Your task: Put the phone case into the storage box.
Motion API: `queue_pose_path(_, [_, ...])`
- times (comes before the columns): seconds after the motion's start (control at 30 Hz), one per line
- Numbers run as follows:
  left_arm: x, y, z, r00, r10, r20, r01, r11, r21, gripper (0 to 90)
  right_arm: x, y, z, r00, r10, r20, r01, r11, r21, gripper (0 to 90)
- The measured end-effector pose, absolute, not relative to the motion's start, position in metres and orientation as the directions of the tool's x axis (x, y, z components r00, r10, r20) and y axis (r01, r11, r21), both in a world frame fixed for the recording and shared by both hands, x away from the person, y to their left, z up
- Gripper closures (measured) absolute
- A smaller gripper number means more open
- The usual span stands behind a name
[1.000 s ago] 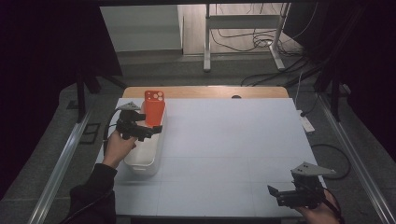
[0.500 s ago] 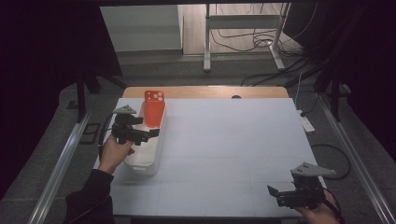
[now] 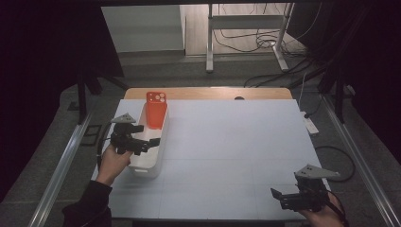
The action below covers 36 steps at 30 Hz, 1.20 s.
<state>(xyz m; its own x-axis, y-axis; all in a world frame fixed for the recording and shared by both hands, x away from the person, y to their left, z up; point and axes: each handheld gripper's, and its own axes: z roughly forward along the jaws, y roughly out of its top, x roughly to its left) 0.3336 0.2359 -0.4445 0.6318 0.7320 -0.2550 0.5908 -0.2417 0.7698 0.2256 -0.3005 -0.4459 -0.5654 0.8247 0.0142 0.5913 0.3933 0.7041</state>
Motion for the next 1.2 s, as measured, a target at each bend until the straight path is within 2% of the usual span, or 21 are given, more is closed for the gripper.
queue_pose_path(1.2, [0.268,0.237,-0.443,0.642,0.738,-0.208,0.551,-0.255,0.795,1.7,0.225,-0.300,-0.446,-0.569,0.822,0.011,0.588,0.398,0.704,0.0])
